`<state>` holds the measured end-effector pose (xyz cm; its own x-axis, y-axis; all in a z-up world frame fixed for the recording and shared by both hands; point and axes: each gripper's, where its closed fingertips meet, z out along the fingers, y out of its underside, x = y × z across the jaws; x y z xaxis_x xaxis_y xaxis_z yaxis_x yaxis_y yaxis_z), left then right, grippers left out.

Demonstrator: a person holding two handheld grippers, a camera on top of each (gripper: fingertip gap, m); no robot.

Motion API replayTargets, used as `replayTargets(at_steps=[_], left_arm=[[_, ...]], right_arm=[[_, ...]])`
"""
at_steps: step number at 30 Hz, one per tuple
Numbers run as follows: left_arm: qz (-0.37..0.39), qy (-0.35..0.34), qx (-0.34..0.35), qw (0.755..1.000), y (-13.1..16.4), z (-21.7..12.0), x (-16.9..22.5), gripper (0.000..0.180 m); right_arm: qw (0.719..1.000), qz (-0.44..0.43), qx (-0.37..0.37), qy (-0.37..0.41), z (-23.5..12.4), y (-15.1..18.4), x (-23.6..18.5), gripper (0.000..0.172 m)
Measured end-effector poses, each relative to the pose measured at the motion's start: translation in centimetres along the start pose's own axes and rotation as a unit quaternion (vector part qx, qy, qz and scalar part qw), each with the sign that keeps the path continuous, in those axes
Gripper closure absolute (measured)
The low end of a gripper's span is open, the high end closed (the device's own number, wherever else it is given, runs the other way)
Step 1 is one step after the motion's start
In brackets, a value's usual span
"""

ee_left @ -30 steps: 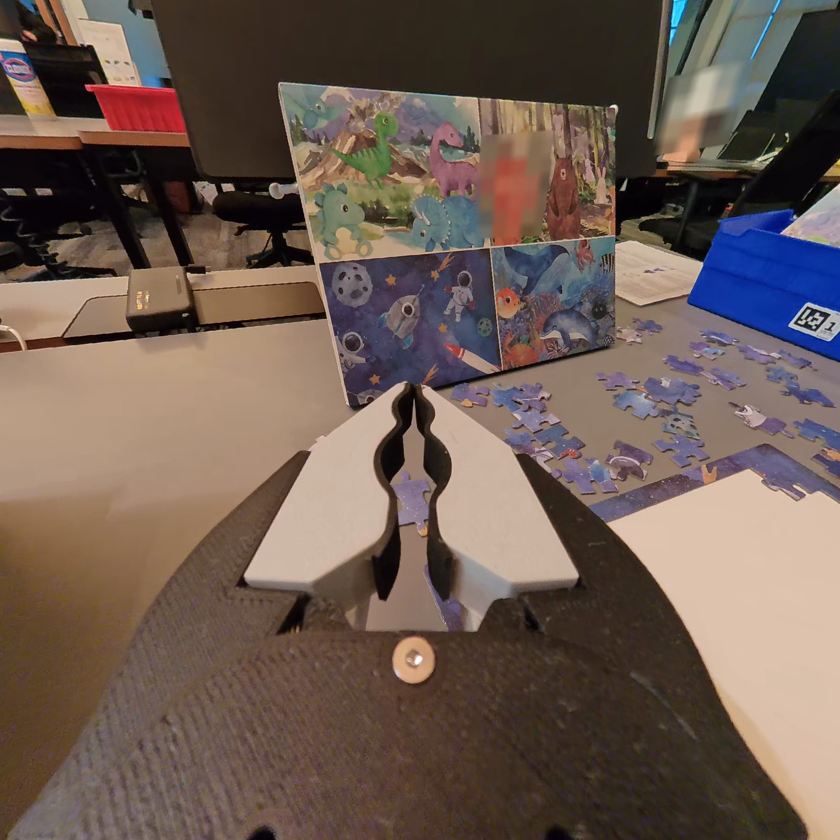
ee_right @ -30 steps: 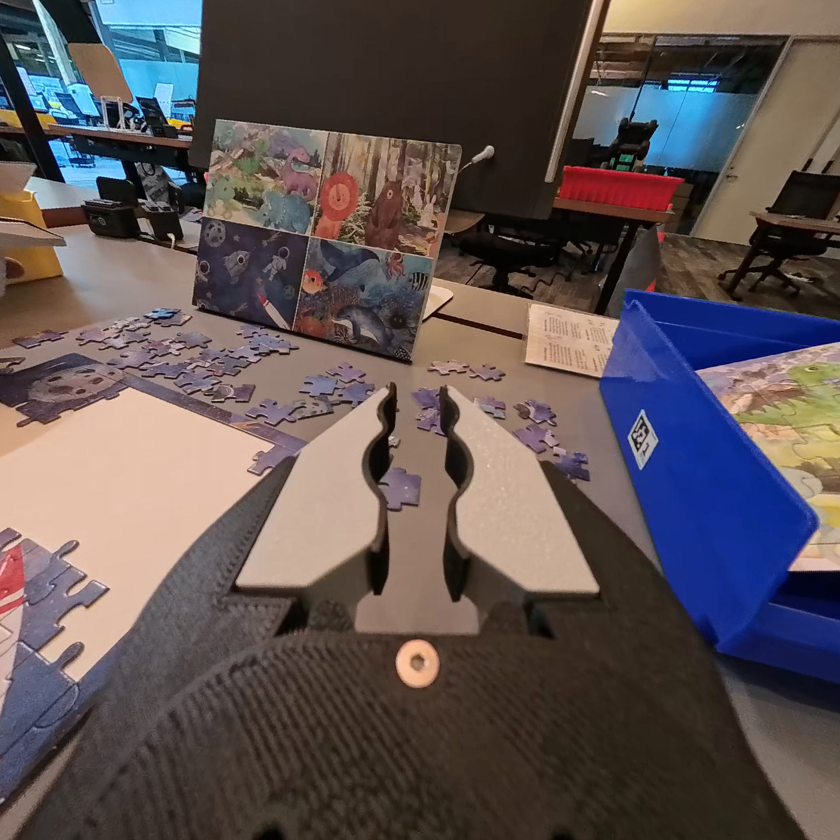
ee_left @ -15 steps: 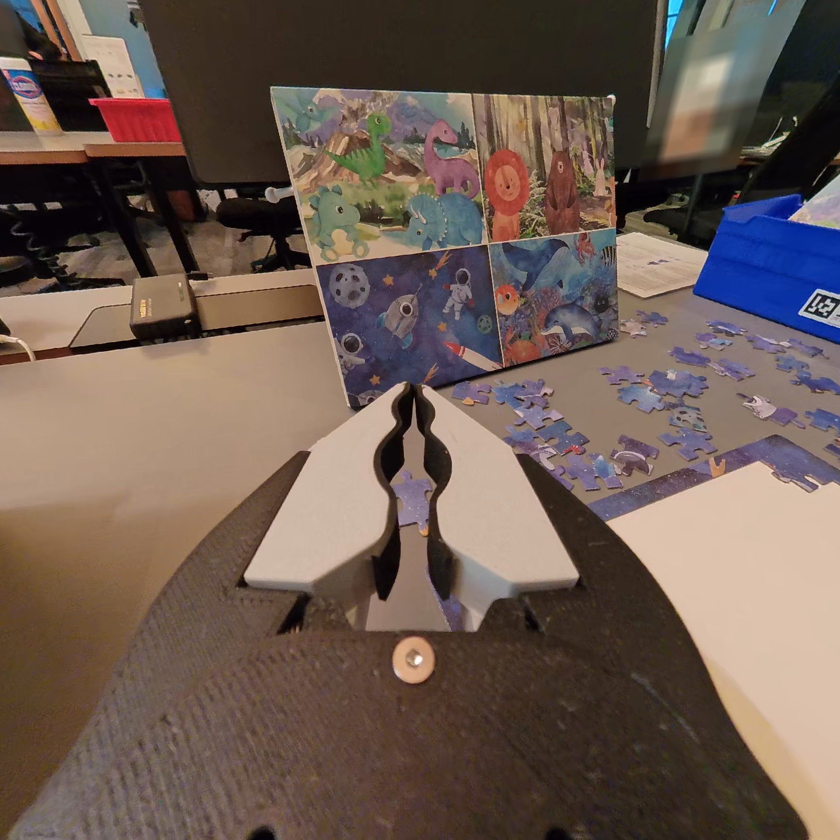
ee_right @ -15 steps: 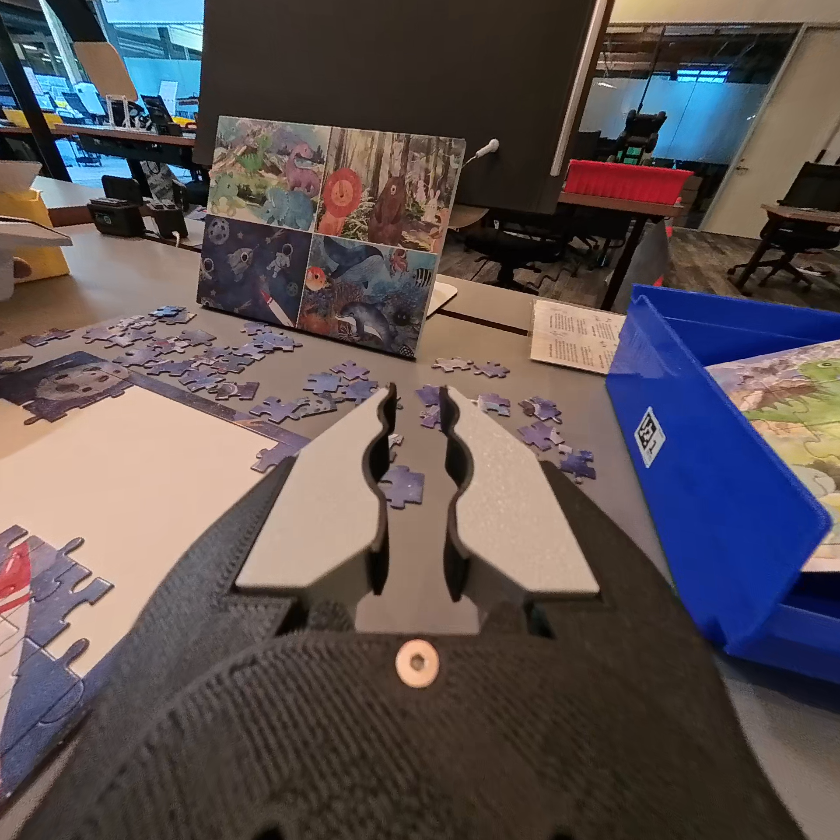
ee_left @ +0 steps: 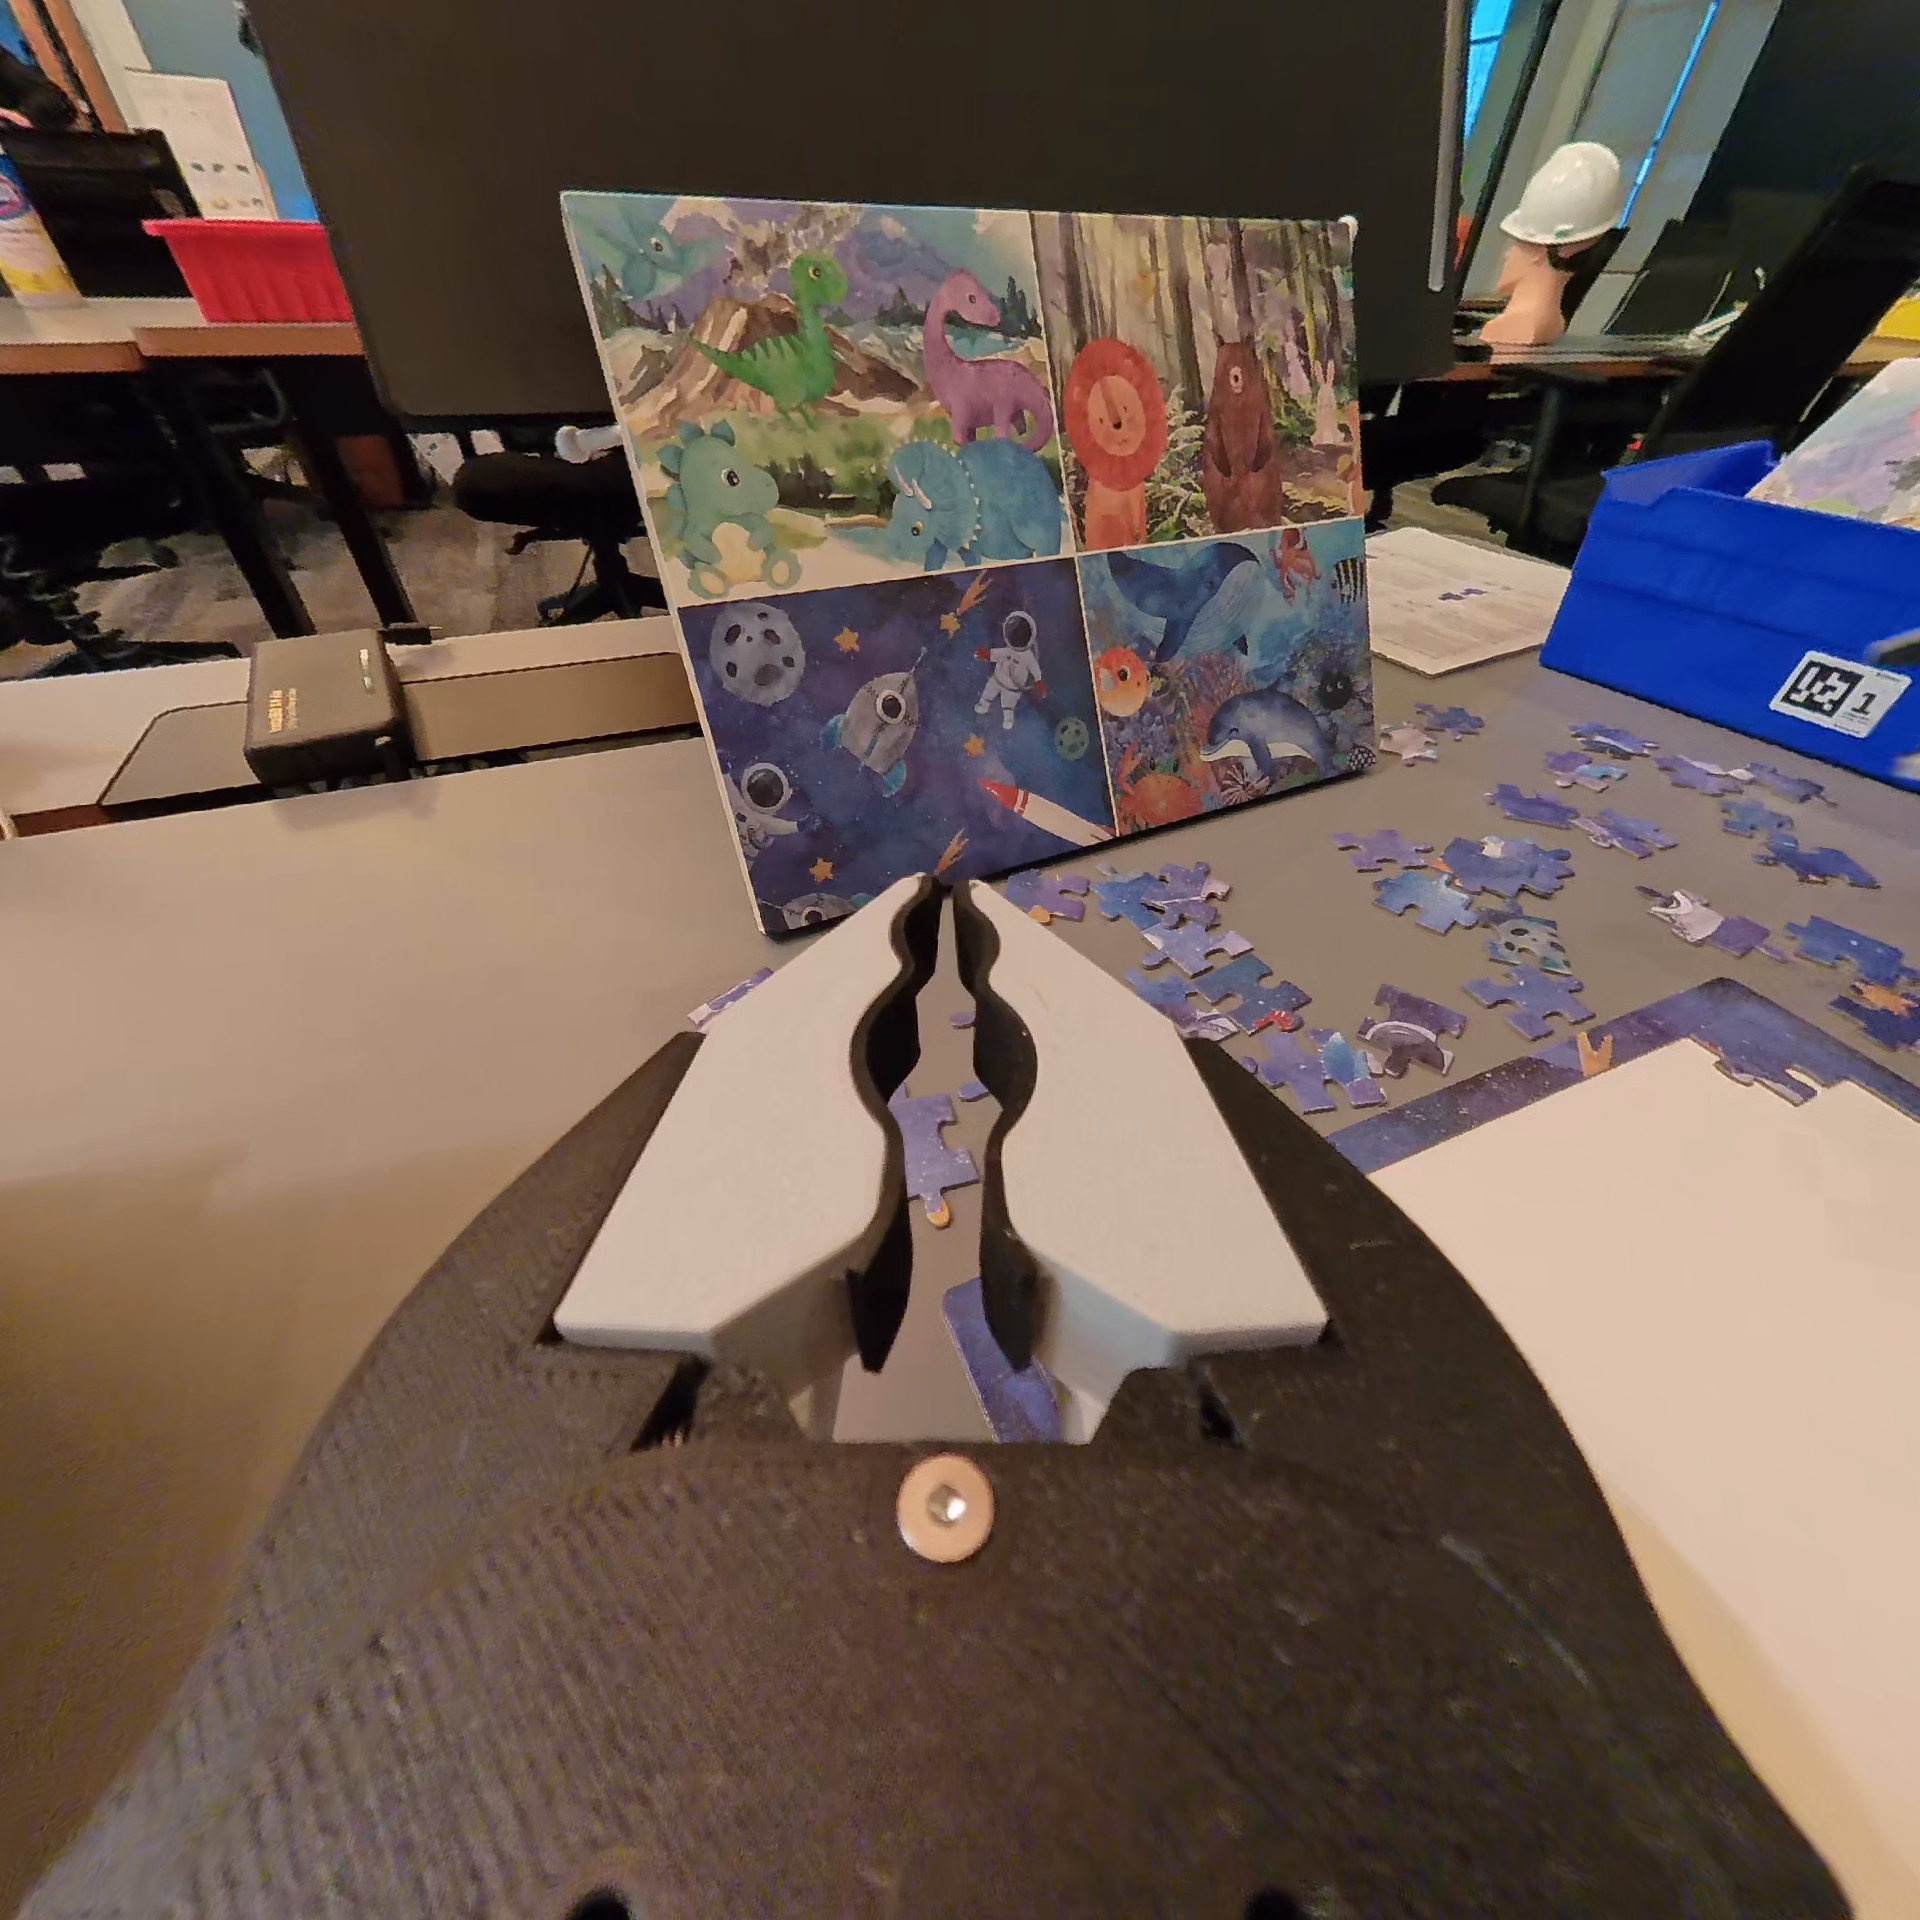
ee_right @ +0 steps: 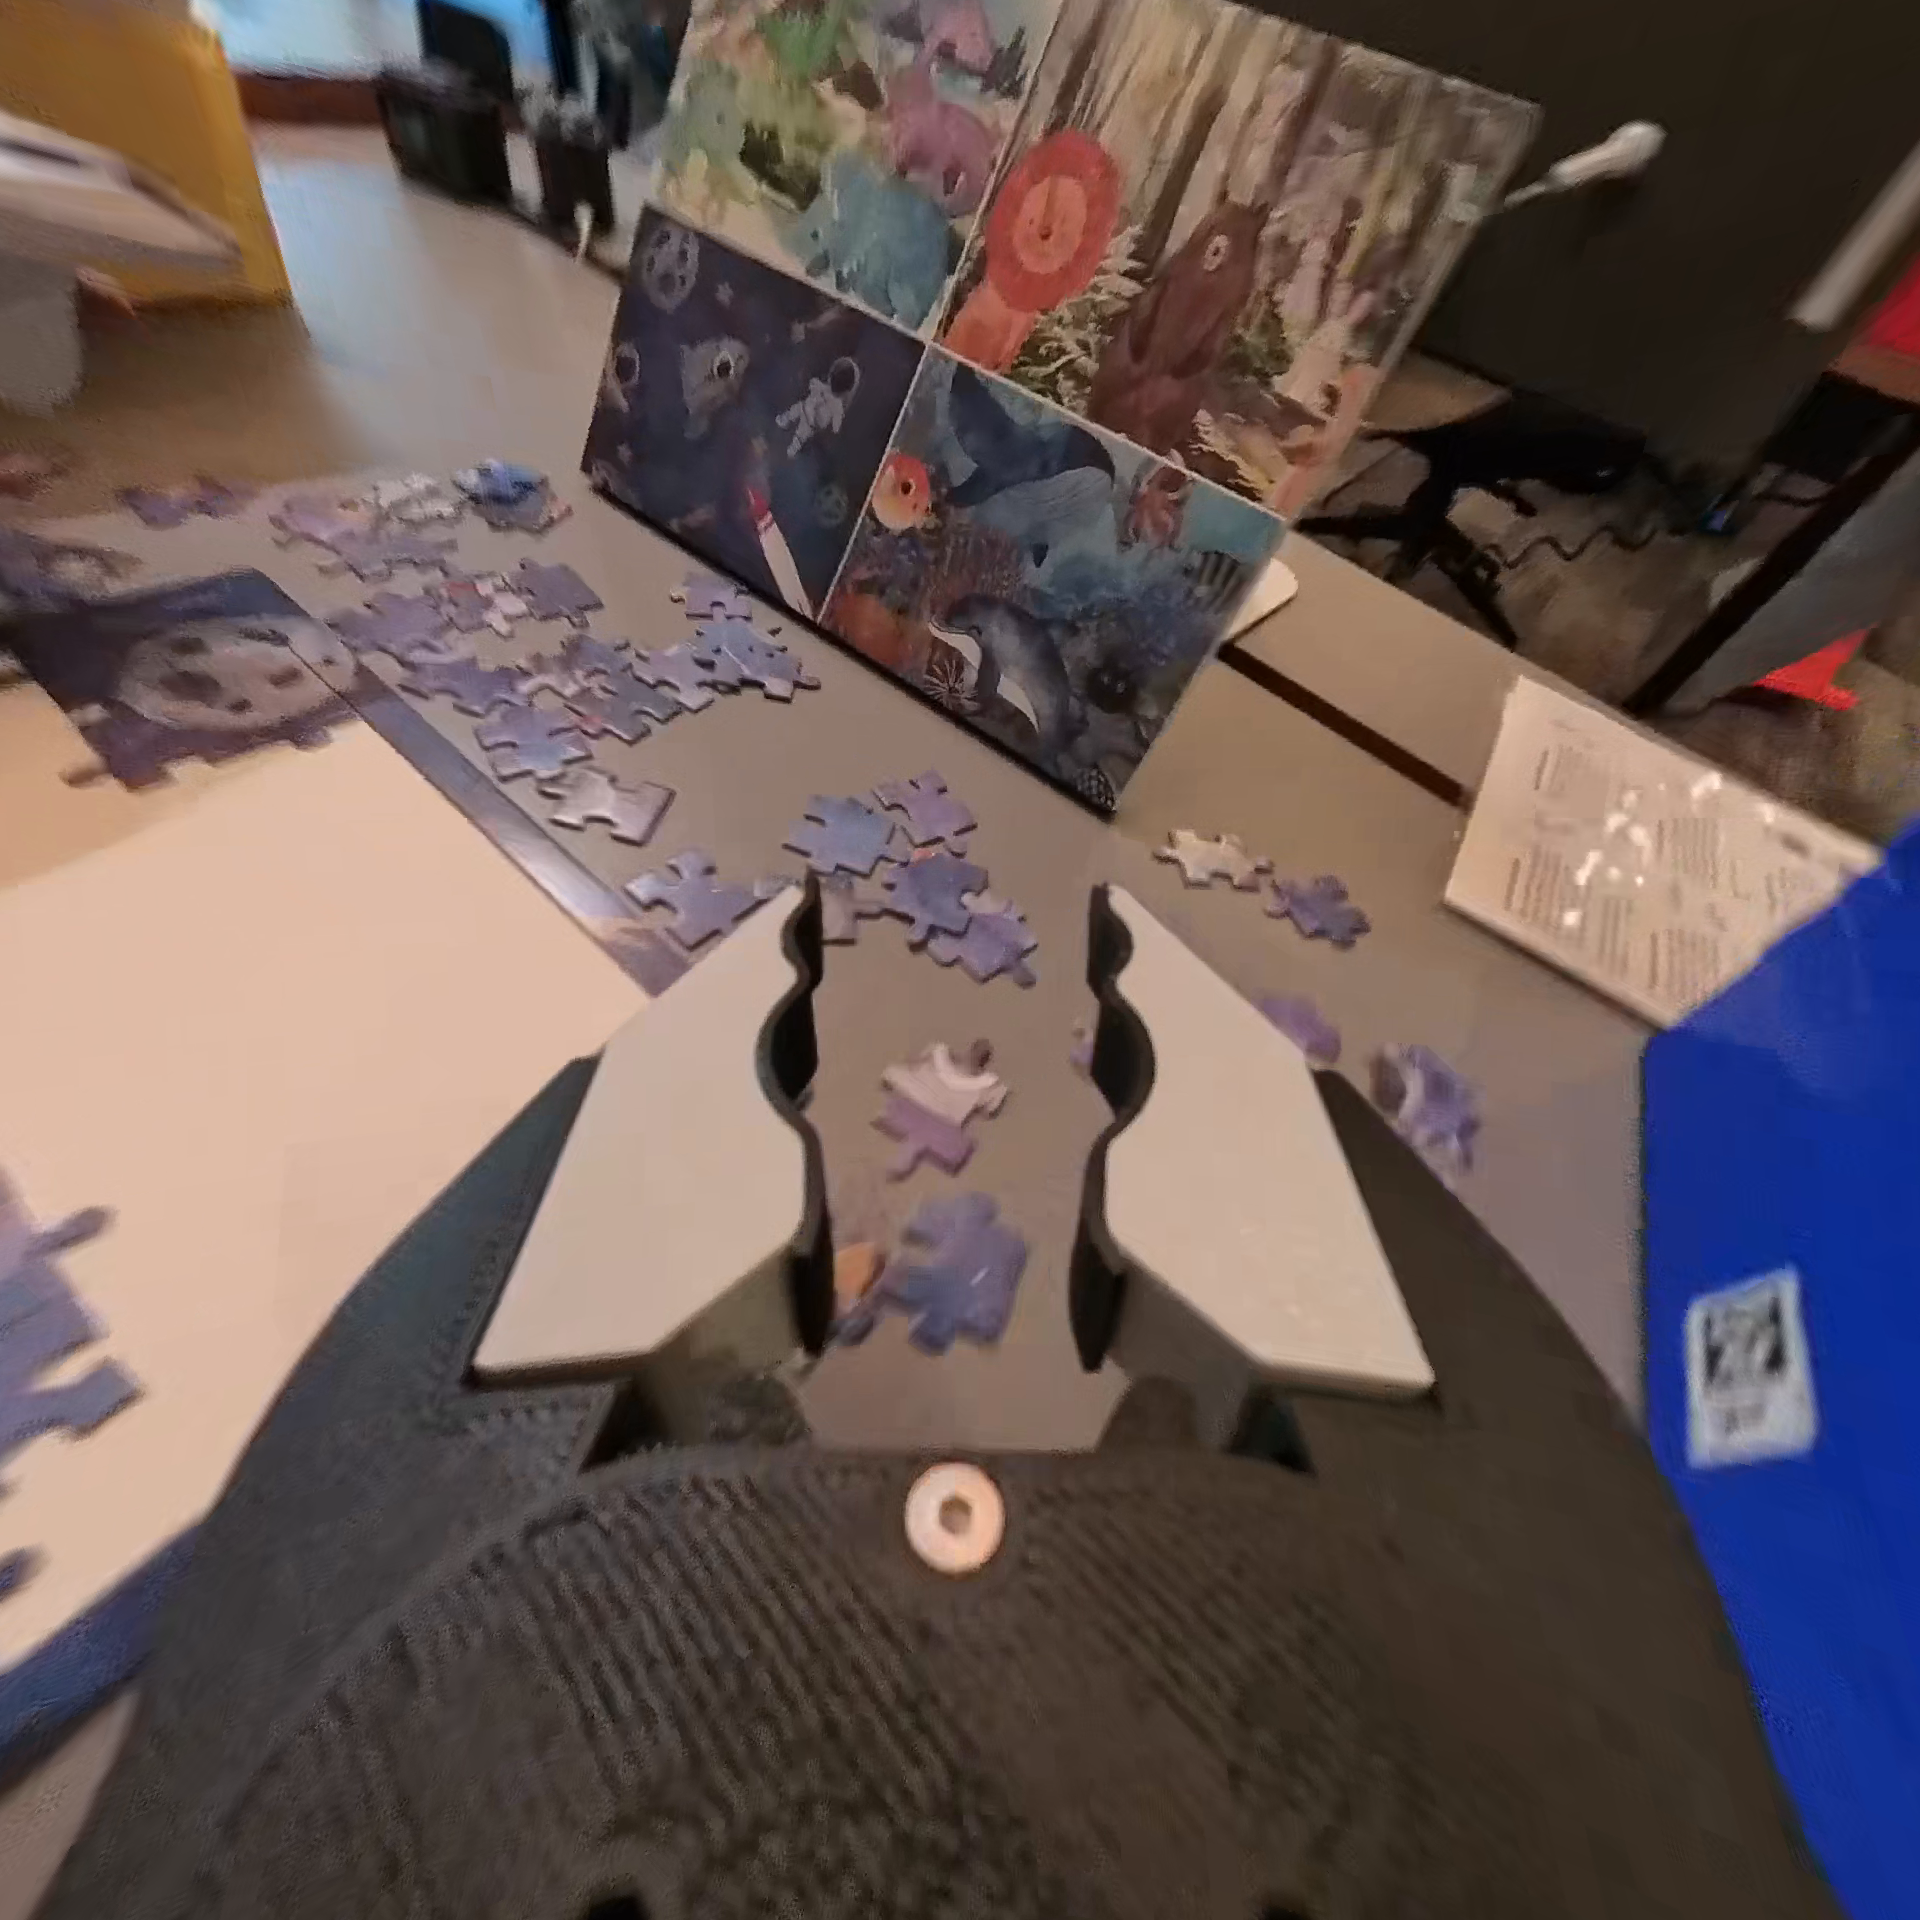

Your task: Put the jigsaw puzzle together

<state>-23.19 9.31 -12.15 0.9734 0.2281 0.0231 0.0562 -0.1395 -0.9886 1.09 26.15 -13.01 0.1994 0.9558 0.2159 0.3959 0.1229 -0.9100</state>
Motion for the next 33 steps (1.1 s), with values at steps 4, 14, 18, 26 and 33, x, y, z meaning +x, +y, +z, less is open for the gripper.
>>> replayTargets(at_steps=[4,14,18,26,33], left_arm=[[0.002,0.003,0.0,1.0,0.0,0.0,0.2,0.18],[-0.002,0.023,-0.012,1.0,0.4,0.3,1.0,0.177],[0.004,0.023,-0.014,1.0,0.5,0.4,1.1,0.176],[0.005,0.025,-0.015,1.0,0.5,0.4,1.2,0.176],[0.005,0.027,-0.015,1.0,0.5,0.4,1.3,0.175]], right_arm=[[0.995,-0.029,-0.083,-0.042,5.5,3.0,3.5,0.123],[0.979,0.067,-0.179,-0.074,8.1,7.8,4.9,0.133],[0.979,0.078,-0.174,-0.072,8.1,7.8,5.0,0.137],[0.982,0.047,-0.17,-0.071,8.0,7.5,4.5,0.161],[0.985,0.024,-0.162,-0.045,7.5,7.1,5.1,0.155]])
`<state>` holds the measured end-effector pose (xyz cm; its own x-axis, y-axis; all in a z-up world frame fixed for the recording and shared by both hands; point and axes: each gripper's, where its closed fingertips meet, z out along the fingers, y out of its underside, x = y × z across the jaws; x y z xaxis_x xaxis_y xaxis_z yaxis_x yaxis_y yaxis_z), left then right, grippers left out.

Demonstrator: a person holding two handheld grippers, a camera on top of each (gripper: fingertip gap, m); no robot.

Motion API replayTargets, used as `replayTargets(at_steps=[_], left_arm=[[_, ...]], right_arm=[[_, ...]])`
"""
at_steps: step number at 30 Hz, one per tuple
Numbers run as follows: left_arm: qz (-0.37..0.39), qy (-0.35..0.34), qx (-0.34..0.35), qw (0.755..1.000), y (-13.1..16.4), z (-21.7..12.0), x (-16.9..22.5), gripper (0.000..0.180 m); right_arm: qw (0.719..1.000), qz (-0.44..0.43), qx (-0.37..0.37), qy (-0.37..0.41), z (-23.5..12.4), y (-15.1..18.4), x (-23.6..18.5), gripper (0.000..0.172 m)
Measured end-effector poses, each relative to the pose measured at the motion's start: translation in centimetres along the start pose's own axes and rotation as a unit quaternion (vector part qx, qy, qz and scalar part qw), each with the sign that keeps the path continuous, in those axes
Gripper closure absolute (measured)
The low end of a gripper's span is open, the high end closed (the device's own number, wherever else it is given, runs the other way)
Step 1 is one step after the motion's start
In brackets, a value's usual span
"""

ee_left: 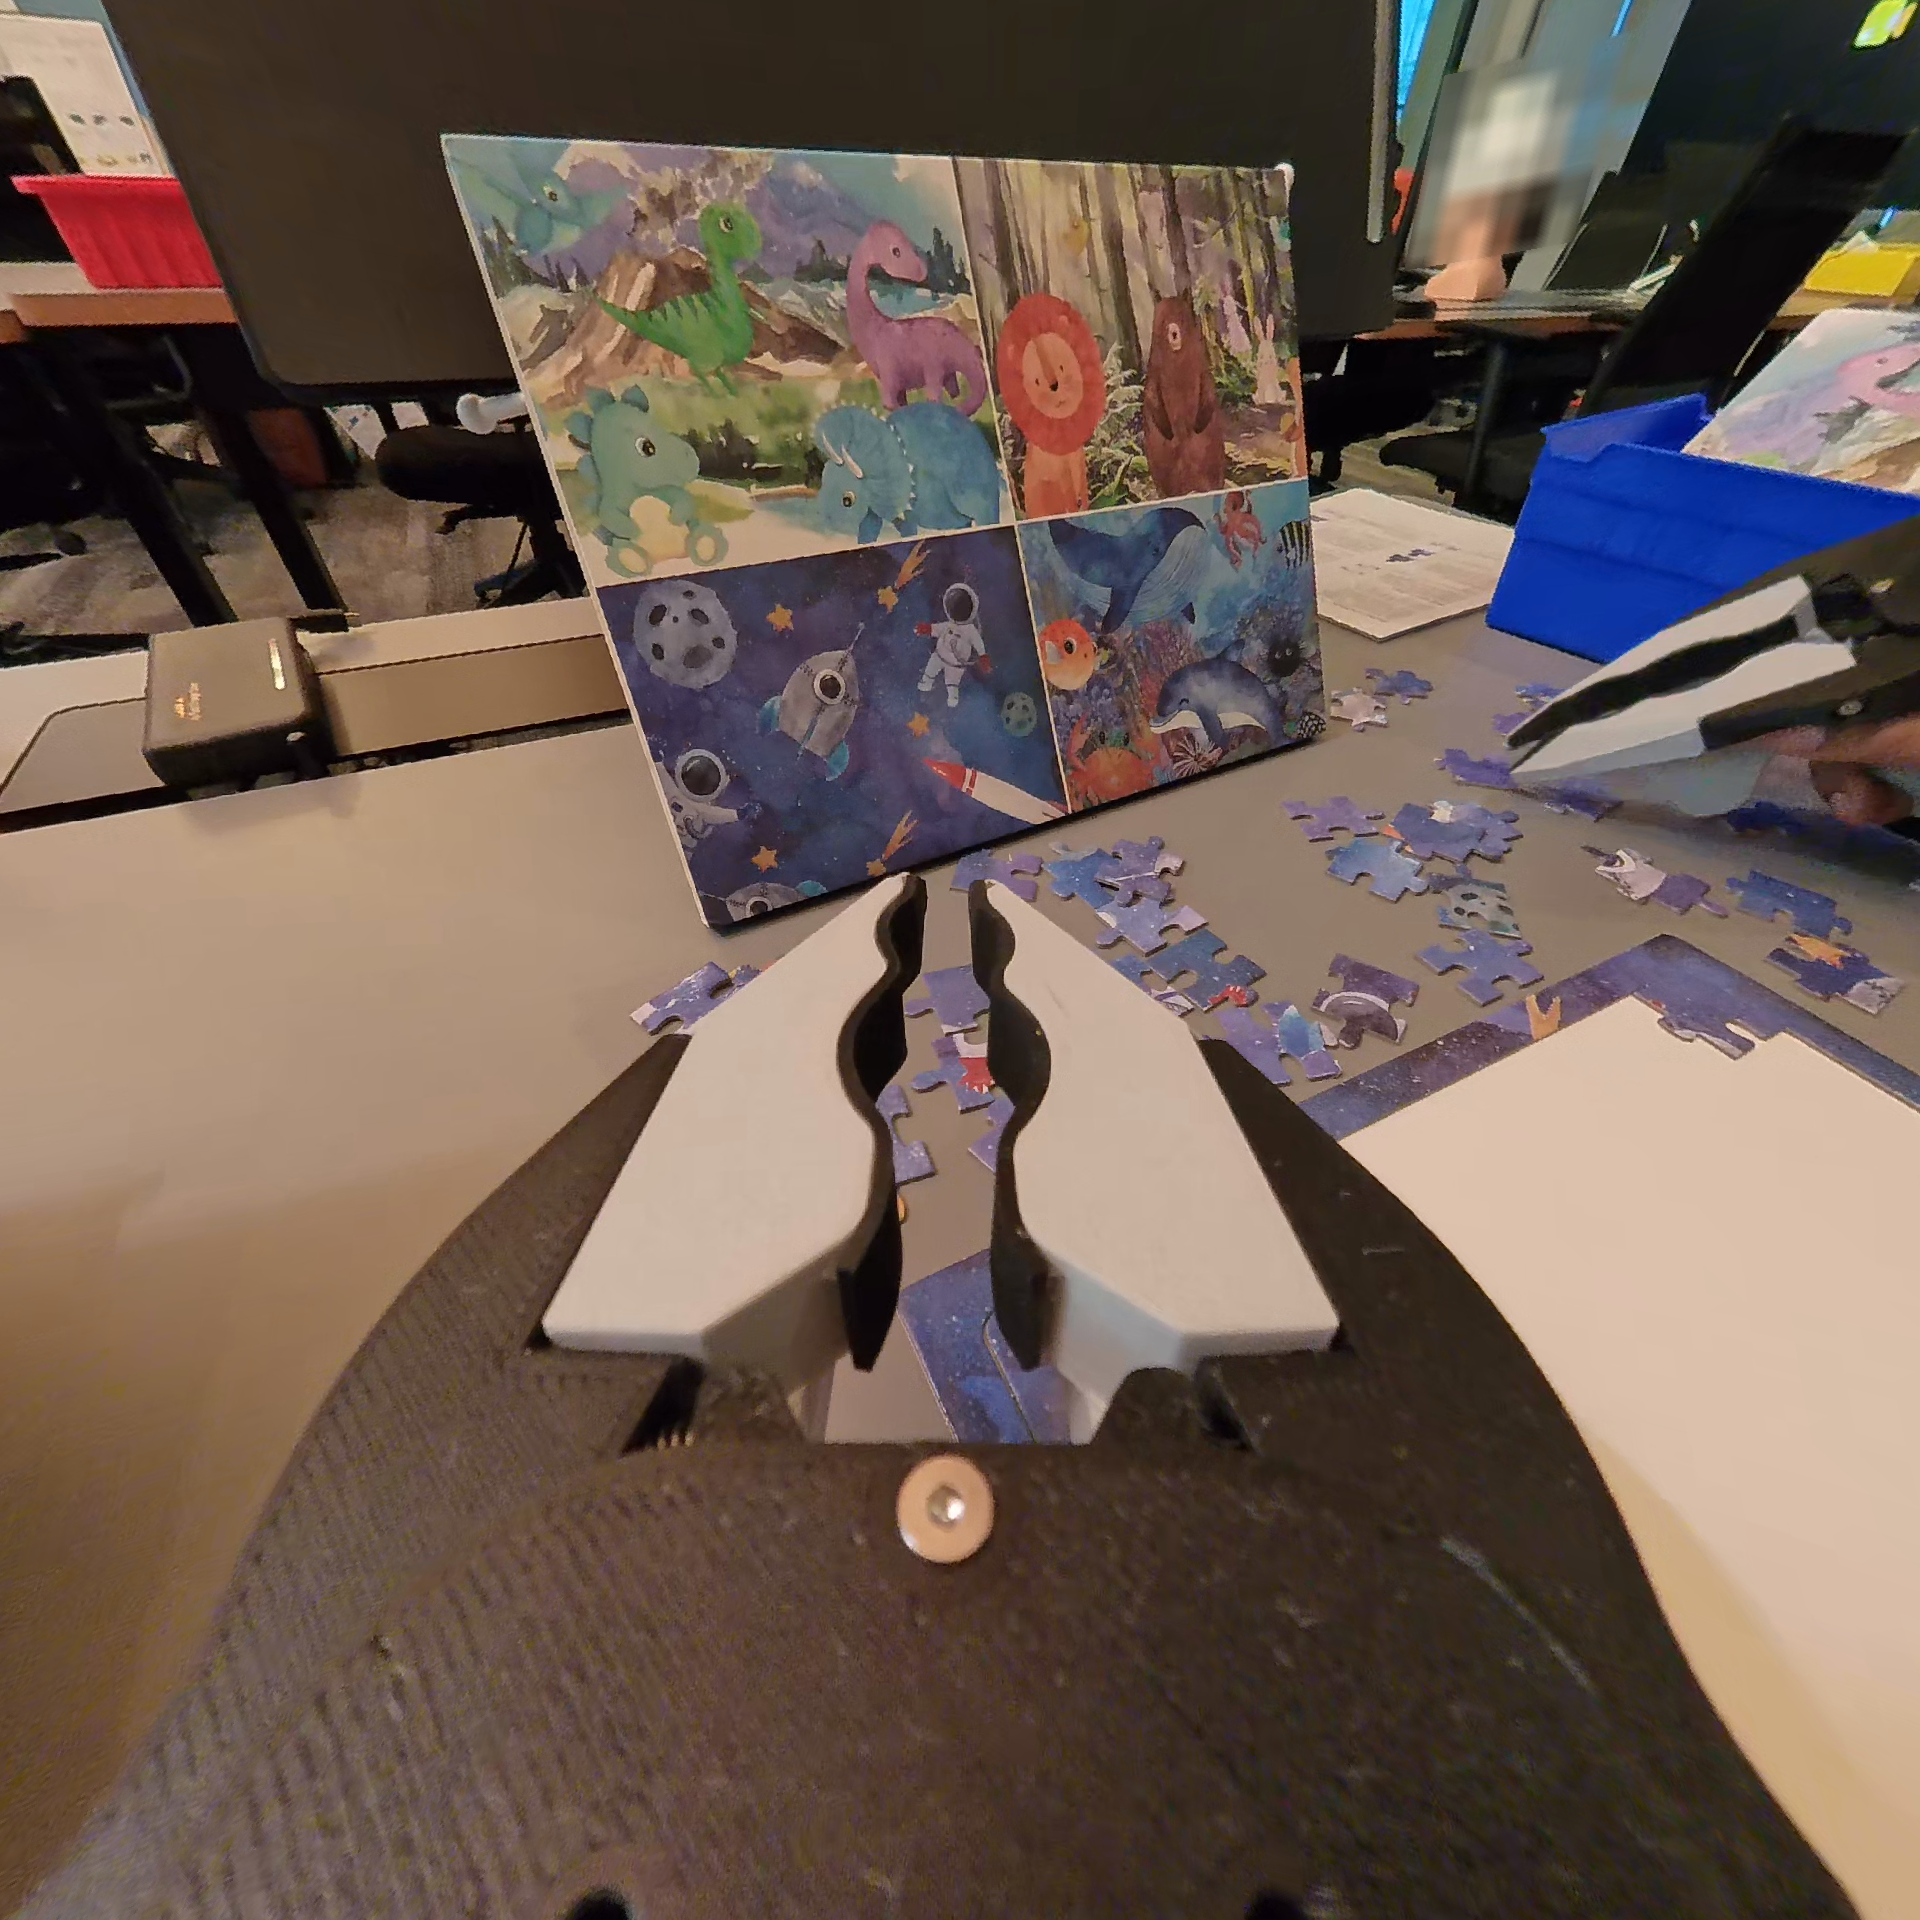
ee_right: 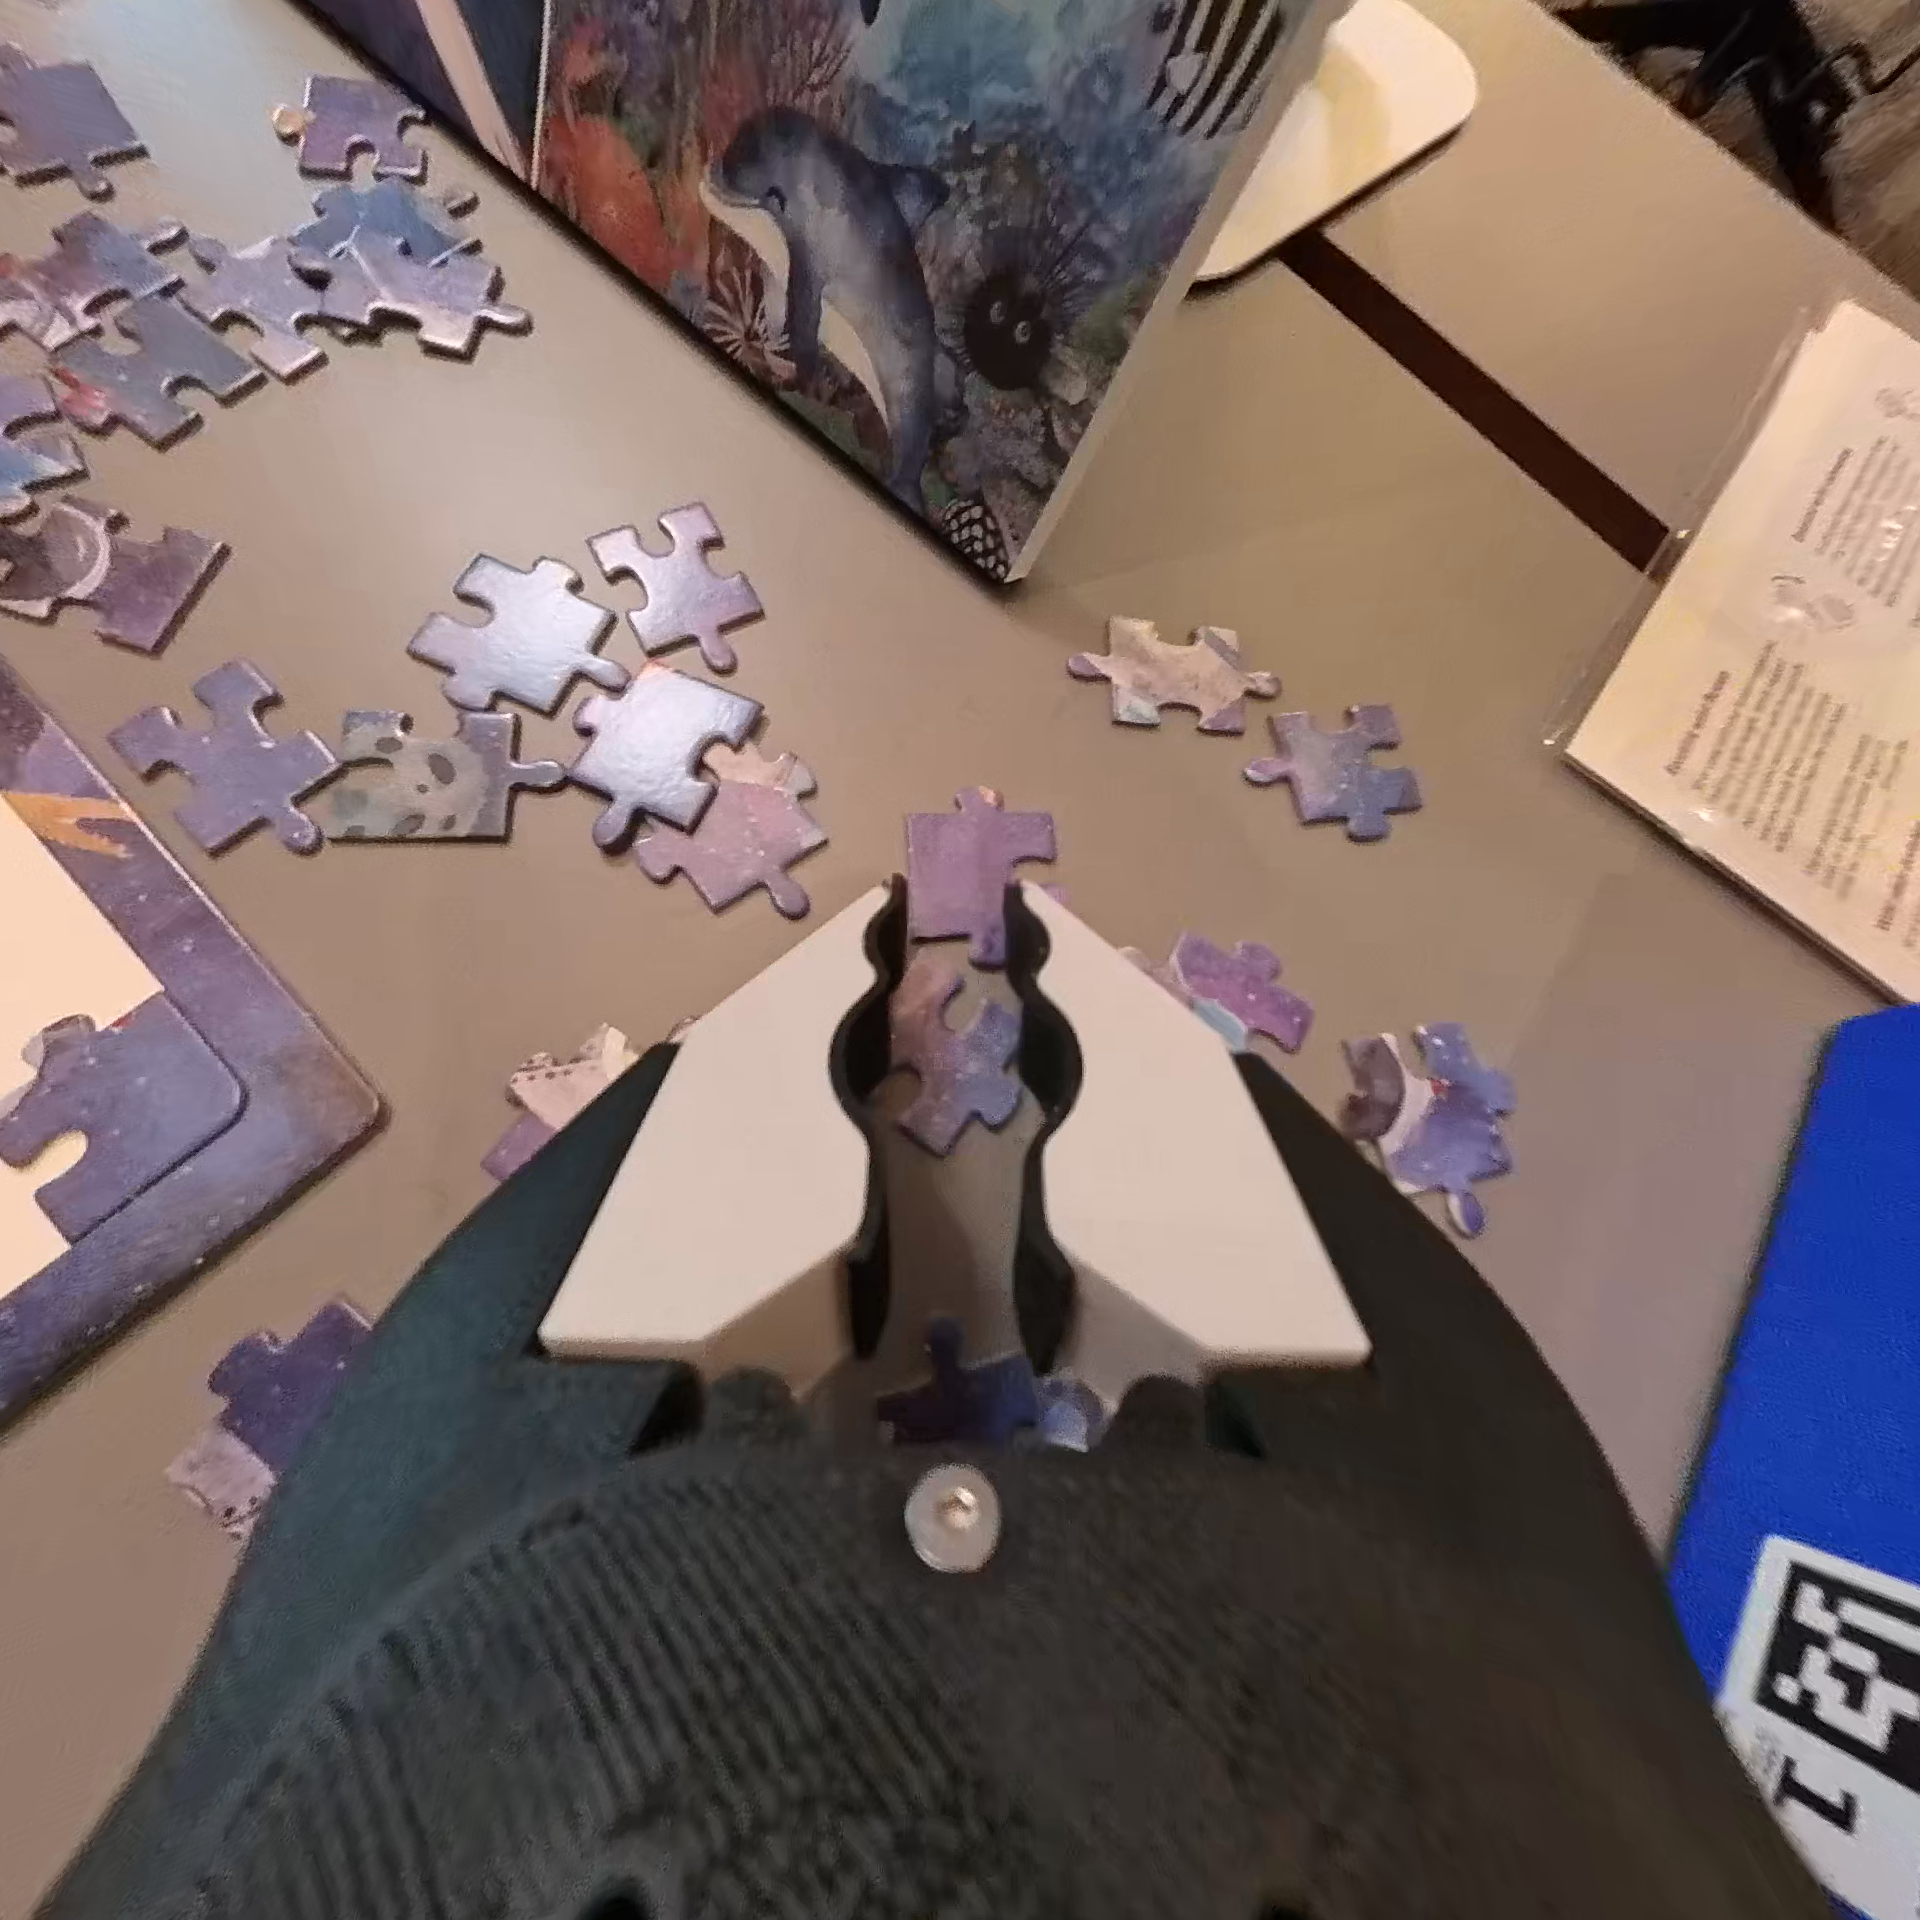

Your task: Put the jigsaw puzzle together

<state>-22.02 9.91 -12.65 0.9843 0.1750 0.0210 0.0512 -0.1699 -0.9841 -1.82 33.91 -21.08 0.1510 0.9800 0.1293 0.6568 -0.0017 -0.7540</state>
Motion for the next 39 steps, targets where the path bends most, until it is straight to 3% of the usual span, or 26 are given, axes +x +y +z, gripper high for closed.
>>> replayTargets(at_steps=[3,8,14,22,27,35,39], left_arm=[[0.0,0.001,0.0,1.0,0.0,0.0,0.0,0.175],[0.002,0.002,-0.001,1.0,0.1,0.0,0.2,0.175],[0.002,0.001,-0.001,1.0,0.1,0.0,0.1,0.175],[0.004,0.002,-0.001,1.0,0.0,0.0,0.2,0.175],[0.006,0.002,-0.002,1.0,0.1,0.1,0.2,0.175],[0.006,0.001,-0.002,1.0,0.1,0.1,0.2,0.175],[0.008,0.003,-0.003,1.0,0.2,0.1,0.3,0.175]], right_arm=[[1.0,0.027,0.006,0.006,-0.5,0.2,0.8,0.149],[0.993,0.099,-0.005,-0.07,-0.2,1.0,-0.5,0.135],[0.98,0.08,0.01,-0.183,-0.5,-0.3,-5.0,0.141],[0.996,0.056,0.043,-0.051,-0.9,-0.8,-0.8,0.141],[0.997,0.064,0.016,-0.039,0.1,-0.1,-0.8,0.136],[0.992,0.054,0.012,-0.116,-0.1,-0.5,-4.0,0.153],[0.995,0.054,0.052,-0.064,0.0,-1.7,-1.9,0.14]])
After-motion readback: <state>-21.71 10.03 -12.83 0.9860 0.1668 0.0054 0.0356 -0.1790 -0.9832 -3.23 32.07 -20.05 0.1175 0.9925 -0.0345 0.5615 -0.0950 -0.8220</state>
